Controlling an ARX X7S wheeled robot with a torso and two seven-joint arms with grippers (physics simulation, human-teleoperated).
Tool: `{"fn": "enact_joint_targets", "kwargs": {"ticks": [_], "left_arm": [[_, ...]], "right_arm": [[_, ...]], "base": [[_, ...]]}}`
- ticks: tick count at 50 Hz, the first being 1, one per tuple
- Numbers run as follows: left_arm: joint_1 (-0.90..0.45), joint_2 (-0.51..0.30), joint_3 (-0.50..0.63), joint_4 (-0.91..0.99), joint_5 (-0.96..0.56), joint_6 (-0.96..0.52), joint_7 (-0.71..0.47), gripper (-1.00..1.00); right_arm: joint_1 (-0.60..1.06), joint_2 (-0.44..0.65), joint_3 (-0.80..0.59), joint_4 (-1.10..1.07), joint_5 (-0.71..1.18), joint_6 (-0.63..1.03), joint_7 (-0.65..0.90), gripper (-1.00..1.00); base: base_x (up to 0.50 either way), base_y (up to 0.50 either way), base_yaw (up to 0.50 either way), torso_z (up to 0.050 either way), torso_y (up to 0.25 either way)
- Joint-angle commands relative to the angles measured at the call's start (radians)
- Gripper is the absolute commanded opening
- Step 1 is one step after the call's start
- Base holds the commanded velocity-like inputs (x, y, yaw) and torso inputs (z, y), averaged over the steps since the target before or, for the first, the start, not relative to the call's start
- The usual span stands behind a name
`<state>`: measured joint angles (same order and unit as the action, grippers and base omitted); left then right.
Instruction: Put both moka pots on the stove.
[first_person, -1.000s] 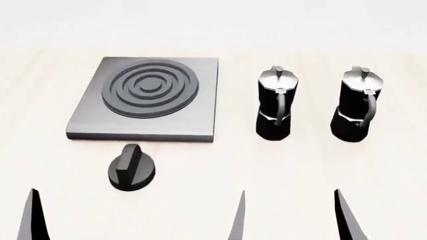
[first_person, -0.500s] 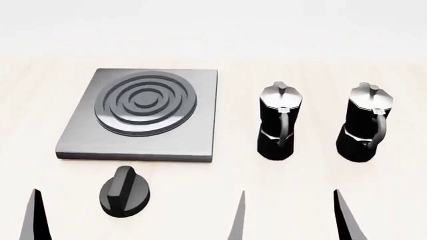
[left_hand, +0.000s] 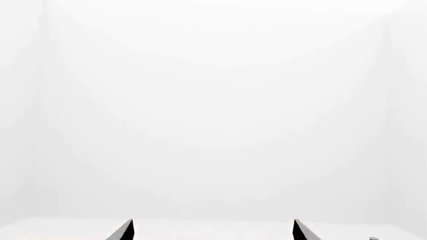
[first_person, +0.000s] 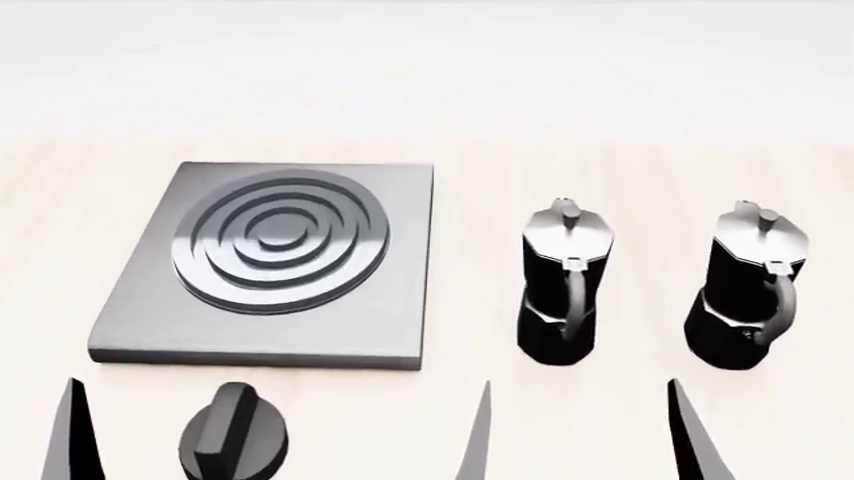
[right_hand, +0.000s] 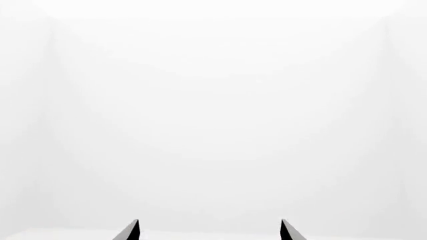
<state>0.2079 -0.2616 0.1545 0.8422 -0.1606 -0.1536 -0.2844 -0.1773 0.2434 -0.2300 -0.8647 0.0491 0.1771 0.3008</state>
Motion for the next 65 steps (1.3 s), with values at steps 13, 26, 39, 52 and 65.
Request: {"fn": "enact_joint_targets", "kwargs": {"ticks": [13, 26, 39, 52, 65], "left_arm": [[-0.005, -0.020, 0.016, -0.001, -0.006, 0.000, -0.023, 1.00], [-0.004, -0.029, 0.023, -0.010, -0.008, 0.013, -0.033, 1.00], [-0.006, -0.038, 0.028, -0.020, -0.013, 0.023, -0.042, 1.00], [-0.007, -0.047, 0.034, -0.017, -0.016, 0.023, -0.051, 1.00], [-0.011, -0.054, 0.042, -0.015, -0.017, 0.020, -0.061, 1.00]], "right_arm": [[0.006, 0.019, -0.018, 0.018, -0.012, -0.007, 0.020, 1.00], [0.006, 0.029, -0.019, 0.022, 0.004, -0.013, 0.033, 1.00], [0.008, 0.040, -0.028, 0.022, 0.007, -0.015, 0.043, 1.00], [0.011, 0.048, -0.033, 0.020, 0.013, -0.015, 0.054, 1.00], [0.013, 0.057, -0.038, 0.026, 0.019, -0.023, 0.063, 1.00]], "base": [[0.17, 0.00, 0.00, 0.000, 0.000], [0.00, 0.00, 0.00, 0.000, 0.000], [0.00, 0.06, 0.00, 0.000, 0.000], [0.00, 0.17, 0.00, 0.000, 0.000], [0.00, 0.19, 0.00, 0.000, 0.000]]}}
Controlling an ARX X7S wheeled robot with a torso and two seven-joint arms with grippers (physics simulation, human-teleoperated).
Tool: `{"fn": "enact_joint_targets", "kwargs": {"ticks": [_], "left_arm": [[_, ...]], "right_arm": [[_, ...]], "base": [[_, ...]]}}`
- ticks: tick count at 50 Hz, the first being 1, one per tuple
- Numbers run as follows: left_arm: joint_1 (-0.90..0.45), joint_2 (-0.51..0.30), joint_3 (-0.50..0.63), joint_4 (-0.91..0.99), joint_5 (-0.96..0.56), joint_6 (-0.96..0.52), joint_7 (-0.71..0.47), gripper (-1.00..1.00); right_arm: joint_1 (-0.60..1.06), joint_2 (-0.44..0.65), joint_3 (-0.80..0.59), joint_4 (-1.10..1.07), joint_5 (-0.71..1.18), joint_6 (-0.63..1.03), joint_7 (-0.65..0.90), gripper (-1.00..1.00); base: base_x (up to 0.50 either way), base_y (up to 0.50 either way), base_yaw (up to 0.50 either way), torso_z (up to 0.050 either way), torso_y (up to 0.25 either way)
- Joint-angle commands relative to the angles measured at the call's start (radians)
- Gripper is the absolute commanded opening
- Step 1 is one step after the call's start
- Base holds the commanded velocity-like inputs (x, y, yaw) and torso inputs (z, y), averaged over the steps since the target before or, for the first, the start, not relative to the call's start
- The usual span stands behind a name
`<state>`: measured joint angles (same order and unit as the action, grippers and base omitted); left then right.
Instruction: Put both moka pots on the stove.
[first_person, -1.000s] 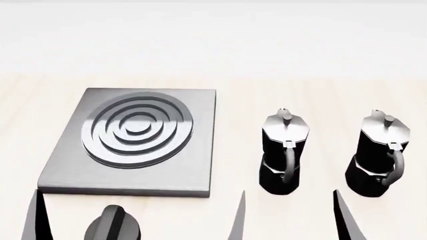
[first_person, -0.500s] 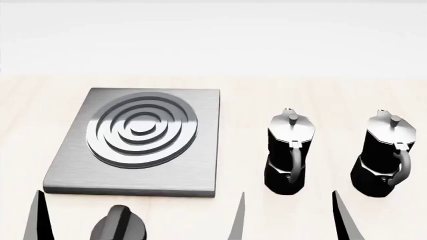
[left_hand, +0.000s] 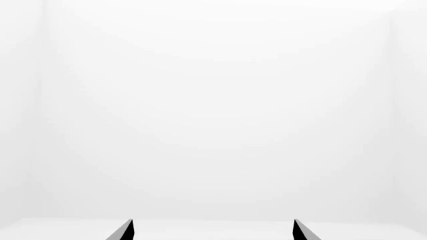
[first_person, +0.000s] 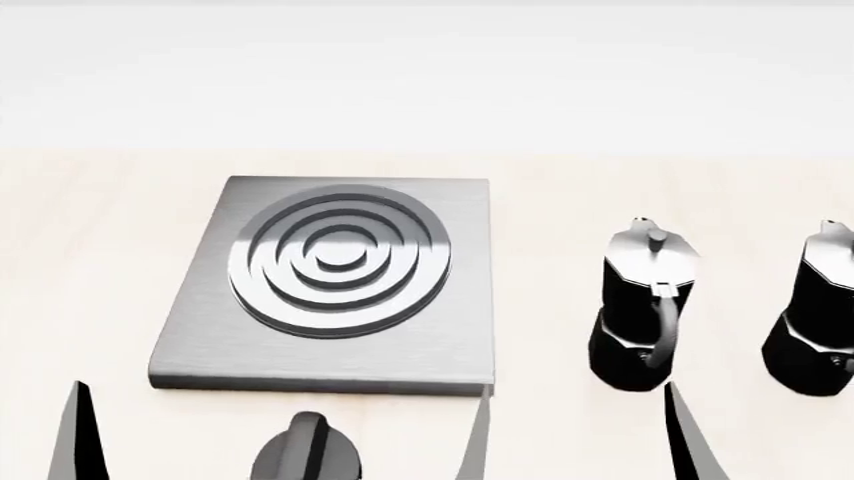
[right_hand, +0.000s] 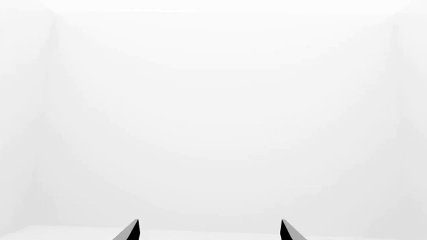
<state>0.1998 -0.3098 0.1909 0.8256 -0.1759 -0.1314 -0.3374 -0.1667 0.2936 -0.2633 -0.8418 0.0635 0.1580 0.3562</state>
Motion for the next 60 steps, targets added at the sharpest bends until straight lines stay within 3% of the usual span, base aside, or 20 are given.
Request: {"fn": "enact_joint_targets", "kwargs": {"ticks": [1, 22, 31, 41, 50, 60], "left_arm": [[-0.003, -0.007, 0.006, 0.000, -0.003, -0.001, -0.008, 1.00], [-0.007, -0.018, 0.018, 0.000, -0.001, -0.001, -0.022, 1.00], [-0.006, -0.025, 0.018, 0.013, -0.007, -0.007, -0.029, 1.00], [-0.007, -0.029, 0.015, 0.004, -0.014, 0.002, -0.034, 1.00], [-0.012, -0.036, 0.013, 0.018, -0.023, -0.014, -0.043, 1.00], [-0.015, -0.040, 0.017, 0.014, -0.024, -0.013, -0.047, 1.00]], "right_arm": [[0.004, 0.007, -0.004, 0.006, 0.005, -0.005, 0.008, 1.00], [0.040, 0.017, 0.000, -0.020, 0.021, 0.065, 0.026, 1.00], [0.189, 0.022, -0.017, -0.106, 0.006, 0.301, 0.012, 1.00], [0.391, 0.002, 0.177, -0.131, 0.236, 0.594, -0.013, 1.00], [0.564, 0.049, 0.263, -0.097, 0.332, 0.821, -0.035, 1.00], [0.621, 0.113, 0.302, 0.098, 0.373, 0.836, -0.131, 1.00]], "base": [[0.00, 0.19, 0.00, 0.000, 0.000], [0.00, 0.07, 0.00, 0.000, 0.000], [0.00, 0.00, 0.00, 0.000, 0.000], [0.00, 0.00, 0.00, 0.000, 0.000], [0.00, 0.00, 0.00, 0.000, 0.000], [0.00, 0.00, 0.00, 0.000, 0.000]]}}
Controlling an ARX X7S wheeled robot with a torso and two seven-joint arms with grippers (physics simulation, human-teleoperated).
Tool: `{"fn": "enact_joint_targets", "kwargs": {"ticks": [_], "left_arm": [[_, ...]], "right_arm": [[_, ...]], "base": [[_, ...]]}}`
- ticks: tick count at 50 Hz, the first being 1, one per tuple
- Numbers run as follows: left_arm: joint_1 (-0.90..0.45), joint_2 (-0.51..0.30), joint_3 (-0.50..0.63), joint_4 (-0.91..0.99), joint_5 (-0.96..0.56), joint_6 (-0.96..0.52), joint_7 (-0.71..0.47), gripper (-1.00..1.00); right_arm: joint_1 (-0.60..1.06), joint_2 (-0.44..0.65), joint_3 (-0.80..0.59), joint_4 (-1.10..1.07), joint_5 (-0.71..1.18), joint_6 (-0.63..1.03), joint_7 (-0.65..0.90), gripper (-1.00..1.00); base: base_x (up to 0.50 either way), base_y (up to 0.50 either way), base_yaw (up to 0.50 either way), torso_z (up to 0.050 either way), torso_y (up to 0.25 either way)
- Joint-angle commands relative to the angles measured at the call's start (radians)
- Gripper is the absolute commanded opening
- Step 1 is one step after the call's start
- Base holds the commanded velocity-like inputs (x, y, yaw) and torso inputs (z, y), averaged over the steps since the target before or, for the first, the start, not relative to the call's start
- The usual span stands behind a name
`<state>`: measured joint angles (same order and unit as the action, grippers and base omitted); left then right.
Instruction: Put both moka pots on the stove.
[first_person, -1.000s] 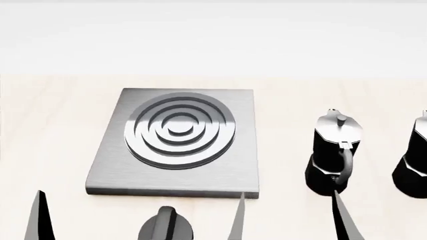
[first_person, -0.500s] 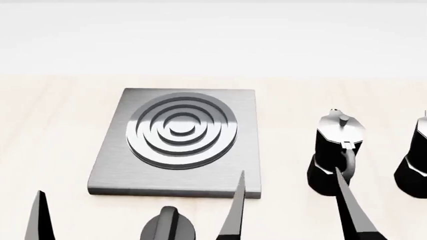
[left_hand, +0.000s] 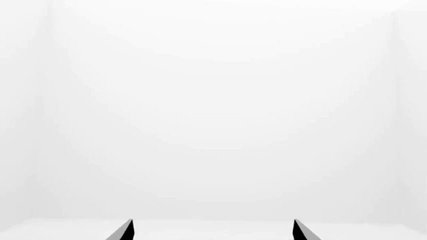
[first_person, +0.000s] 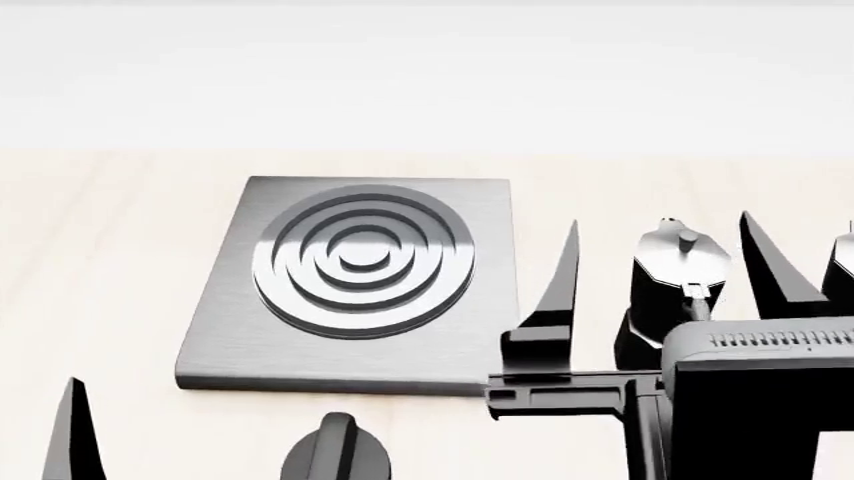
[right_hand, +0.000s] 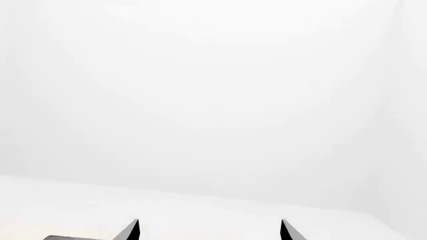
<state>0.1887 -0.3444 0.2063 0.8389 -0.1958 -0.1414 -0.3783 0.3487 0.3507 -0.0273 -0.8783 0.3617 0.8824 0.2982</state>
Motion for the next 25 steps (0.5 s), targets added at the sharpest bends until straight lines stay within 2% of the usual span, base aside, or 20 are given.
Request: {"fn": "enact_joint_targets", "kwargs": {"ticks": [1, 9, 15, 25], "left_arm": [[-0.004, -0.005, 0.002, -0.003, -0.004, 0.000, -0.006, 1.00], [-0.009, -0.006, 0.003, -0.023, -0.005, 0.008, -0.008, 1.00], [-0.011, -0.008, 0.011, -0.021, -0.001, 0.004, -0.011, 1.00], [-0.013, -0.010, 0.019, -0.028, 0.010, 0.005, -0.019, 1.00]], "right_arm": [[0.111, 0.053, 0.080, 0.137, 0.092, 0.128, -0.079, 1.00], [0.173, 0.075, 0.142, 0.213, 0.164, 0.218, -0.119, 1.00], [0.220, 0.111, 0.111, 0.291, 0.175, 0.267, -0.151, 1.00], [0.254, 0.129, 0.096, 0.462, 0.181, 0.257, -0.212, 1.00]], "base": [[0.00, 0.00, 0.00, 0.000, 0.000], [0.00, 0.00, 0.00, 0.000, 0.000], [0.00, 0.00, 0.00, 0.000, 0.000], [0.00, 0.00, 0.00, 0.000, 0.000]]}}
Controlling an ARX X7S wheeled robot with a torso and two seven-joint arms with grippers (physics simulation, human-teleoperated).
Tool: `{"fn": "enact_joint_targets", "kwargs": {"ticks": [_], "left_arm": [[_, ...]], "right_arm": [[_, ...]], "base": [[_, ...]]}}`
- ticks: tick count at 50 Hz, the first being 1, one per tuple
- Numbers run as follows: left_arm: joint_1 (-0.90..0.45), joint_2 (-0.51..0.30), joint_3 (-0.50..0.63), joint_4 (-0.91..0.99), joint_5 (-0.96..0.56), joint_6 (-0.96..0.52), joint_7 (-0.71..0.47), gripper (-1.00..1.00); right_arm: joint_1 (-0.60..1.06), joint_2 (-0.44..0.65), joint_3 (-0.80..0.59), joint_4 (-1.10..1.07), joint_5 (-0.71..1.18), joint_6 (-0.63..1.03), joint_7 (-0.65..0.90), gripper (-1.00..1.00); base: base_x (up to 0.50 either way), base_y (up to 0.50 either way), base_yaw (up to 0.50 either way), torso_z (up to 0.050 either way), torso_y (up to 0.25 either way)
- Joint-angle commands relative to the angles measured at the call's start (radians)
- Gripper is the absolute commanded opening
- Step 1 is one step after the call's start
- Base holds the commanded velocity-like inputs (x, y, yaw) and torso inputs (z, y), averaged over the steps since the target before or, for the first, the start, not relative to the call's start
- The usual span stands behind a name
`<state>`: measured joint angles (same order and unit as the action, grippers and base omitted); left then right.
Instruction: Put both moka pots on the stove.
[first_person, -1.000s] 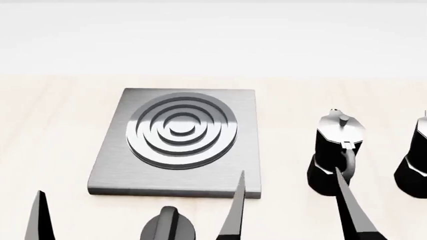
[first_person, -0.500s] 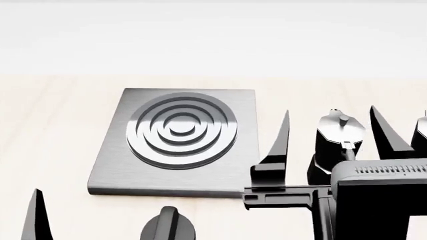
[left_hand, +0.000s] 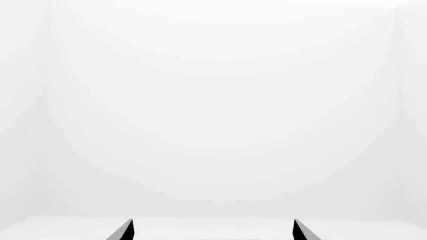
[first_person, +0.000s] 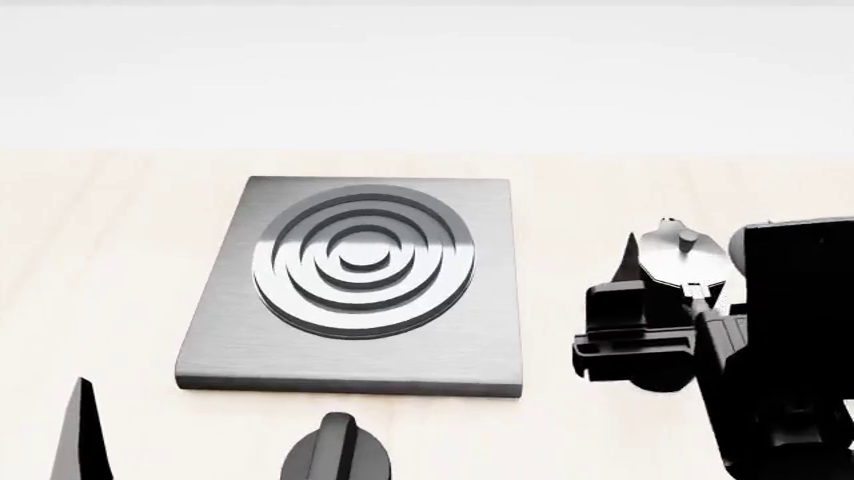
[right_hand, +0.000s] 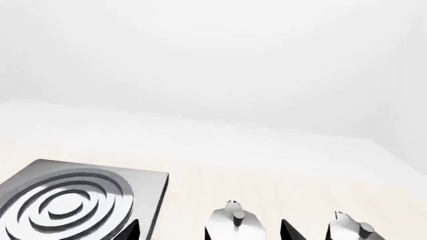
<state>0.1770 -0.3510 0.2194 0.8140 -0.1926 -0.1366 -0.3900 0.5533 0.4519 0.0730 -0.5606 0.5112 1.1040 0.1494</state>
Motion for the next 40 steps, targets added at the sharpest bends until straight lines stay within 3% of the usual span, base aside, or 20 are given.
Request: {"fn": "enact_joint_targets", "kwargs": {"ticks": [1, 40], "left_arm": [[-0.003, -0.003, 0.006, -0.001, 0.005, -0.003, -0.009, 1.00], [-0.009, -0.016, 0.021, -0.020, 0.001, 0.009, -0.021, 1.00]], "right_arm": [[0.055, 0.030, -0.008, 0.157, 0.032, 0.033, -0.070, 1.00], [0.174, 0.034, -0.131, 0.507, -0.044, -0.066, -0.138, 1.00]], "base": [[0.00, 0.00, 0.00, 0.000, 0.000], [0.00, 0.00, 0.00, 0.000, 0.000]]}}
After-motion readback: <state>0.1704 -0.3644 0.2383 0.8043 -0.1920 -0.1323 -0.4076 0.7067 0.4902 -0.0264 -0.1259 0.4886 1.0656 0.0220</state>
